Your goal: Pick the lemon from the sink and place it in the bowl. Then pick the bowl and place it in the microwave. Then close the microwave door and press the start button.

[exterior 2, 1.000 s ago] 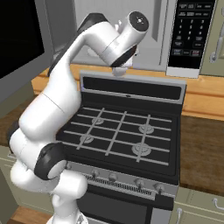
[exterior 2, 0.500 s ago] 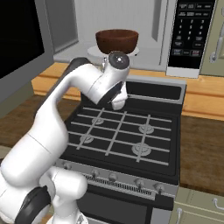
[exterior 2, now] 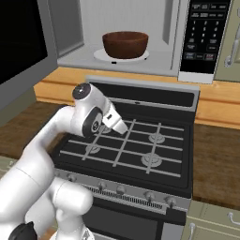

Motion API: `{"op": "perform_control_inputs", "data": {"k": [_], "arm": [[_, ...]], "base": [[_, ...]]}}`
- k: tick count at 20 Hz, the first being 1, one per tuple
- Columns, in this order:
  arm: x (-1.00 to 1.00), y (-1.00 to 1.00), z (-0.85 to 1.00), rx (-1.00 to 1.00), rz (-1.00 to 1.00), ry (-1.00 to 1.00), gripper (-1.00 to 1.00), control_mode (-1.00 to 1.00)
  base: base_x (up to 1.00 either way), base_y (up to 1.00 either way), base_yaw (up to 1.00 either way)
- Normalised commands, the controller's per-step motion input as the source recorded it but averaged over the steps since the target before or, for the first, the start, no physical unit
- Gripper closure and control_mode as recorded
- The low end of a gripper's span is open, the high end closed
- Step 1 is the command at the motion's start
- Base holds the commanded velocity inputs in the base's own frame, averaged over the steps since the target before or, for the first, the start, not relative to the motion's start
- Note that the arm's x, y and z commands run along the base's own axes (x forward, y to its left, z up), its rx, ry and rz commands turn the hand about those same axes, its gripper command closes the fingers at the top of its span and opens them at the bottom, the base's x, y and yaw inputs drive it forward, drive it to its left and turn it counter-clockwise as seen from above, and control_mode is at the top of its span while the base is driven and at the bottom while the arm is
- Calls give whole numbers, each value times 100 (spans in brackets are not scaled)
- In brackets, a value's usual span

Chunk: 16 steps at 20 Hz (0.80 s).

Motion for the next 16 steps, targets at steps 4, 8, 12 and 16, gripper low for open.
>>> {"op": "perform_control_inputs", "data": {"k": [4, 8, 12, 16], "arm": [[0, 2, -32, -50, 0, 5, -100, -100], [16, 4, 0, -51, 0, 0, -100, -100], [23, 11, 0, -51, -1, 0, -100, -100], [8, 24, 0, -45, -8, -3, -100, -100]], "base": [[0, 0, 0], [0, 0, 0], [0, 0, 0], [0, 0, 0]]}}
